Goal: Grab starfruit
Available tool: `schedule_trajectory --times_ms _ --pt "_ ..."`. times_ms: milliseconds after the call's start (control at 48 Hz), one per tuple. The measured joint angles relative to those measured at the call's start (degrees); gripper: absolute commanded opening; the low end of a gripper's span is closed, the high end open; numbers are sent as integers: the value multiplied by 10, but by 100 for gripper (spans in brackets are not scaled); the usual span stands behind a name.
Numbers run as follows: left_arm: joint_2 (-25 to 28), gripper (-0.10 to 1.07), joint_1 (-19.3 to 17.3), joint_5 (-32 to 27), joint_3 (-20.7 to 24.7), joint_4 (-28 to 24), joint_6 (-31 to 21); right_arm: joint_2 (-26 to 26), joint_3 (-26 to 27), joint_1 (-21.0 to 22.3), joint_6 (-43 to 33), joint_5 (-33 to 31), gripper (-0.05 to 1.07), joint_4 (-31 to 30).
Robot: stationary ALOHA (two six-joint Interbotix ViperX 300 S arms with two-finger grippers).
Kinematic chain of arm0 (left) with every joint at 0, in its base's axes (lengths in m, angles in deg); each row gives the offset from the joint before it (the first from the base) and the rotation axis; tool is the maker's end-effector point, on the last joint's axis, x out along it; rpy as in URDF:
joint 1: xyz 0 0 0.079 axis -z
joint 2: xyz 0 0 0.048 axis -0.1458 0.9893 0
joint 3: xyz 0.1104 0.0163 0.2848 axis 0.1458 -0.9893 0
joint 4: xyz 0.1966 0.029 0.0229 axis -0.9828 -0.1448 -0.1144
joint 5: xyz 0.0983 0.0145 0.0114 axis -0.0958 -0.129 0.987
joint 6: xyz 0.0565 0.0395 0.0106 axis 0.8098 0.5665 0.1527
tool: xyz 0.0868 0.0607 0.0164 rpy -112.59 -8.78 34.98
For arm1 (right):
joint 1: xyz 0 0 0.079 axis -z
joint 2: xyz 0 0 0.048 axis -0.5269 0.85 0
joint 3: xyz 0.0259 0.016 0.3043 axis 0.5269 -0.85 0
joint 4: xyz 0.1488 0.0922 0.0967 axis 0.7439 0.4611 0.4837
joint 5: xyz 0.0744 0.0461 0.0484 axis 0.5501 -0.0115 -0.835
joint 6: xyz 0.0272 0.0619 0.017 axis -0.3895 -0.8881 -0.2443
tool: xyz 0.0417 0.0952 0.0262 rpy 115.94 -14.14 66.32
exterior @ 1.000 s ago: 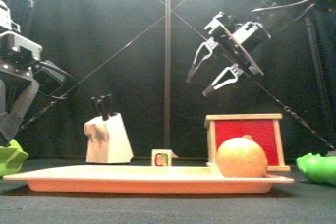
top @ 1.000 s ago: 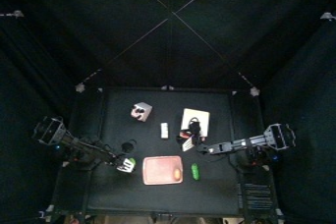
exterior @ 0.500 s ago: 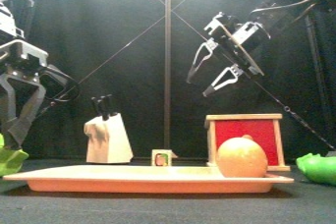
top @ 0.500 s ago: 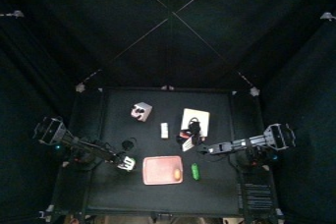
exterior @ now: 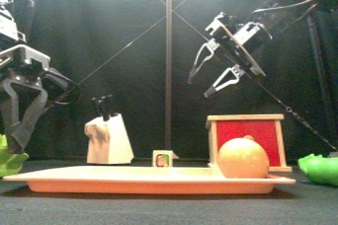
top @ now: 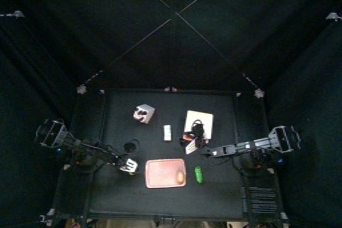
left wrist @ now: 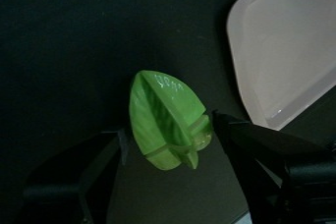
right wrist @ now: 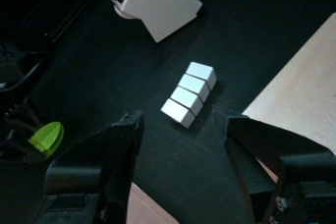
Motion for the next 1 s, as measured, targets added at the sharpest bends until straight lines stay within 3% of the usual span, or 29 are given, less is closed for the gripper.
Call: schedule_trajectory --times_ms 312,1000 --pt "1 76 0 0 0 3 3 2 0 0 0 0 90 0" --pt "-24 76 1 0 0 -31 8 3 0 1 0 0 90 2"
